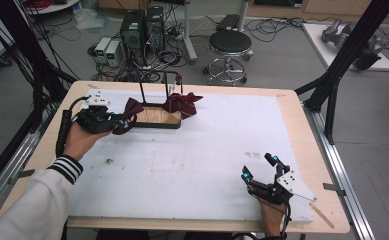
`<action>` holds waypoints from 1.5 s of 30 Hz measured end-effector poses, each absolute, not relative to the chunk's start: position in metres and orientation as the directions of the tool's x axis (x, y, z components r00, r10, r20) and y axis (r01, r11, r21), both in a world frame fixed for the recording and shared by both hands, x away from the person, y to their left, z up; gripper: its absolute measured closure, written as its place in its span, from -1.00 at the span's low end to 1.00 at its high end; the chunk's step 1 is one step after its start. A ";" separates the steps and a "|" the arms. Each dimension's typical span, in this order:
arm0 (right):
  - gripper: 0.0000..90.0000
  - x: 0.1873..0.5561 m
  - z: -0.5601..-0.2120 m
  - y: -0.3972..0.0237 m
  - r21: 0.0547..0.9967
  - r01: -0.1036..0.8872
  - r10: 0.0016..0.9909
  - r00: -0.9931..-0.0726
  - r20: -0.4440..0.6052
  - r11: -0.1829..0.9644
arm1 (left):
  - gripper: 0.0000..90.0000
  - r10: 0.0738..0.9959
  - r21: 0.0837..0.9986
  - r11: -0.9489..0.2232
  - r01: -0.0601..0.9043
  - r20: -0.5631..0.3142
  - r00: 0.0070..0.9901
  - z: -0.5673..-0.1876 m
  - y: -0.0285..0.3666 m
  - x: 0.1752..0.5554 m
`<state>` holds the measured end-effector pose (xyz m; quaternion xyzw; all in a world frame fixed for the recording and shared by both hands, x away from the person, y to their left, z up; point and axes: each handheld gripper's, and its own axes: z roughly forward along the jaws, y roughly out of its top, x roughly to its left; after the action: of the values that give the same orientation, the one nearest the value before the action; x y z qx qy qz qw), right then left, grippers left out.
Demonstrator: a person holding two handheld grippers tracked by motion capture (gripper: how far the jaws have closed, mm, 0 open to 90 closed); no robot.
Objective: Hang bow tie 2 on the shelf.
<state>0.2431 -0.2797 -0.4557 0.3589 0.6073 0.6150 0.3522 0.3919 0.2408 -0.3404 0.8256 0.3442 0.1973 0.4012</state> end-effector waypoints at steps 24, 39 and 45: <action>-0.76 0.243 -0.456 -0.280 1.000 0.003 0.870 -0.493 0.014 -0.014 | 0.68 0.732 0.883 -0.383 0.270 0.111 0.672 -0.296 0.219 0.407; -0.76 0.243 -0.456 -0.279 1.000 0.002 0.872 -0.490 0.011 -0.012 | 0.68 0.764 0.919 -0.306 0.248 0.081 0.641 -0.294 0.222 0.429; -0.77 0.243 -0.456 -0.279 1.000 0.005 0.872 -0.490 0.013 -0.012 | 0.68 0.791 0.936 -0.255 0.243 0.058 0.609 -0.296 0.224 0.437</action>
<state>0.2430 -0.2789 -0.4558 0.3606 0.6076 0.6130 0.3535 0.4372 0.2243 -0.2959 0.7436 0.3477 0.2733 0.5016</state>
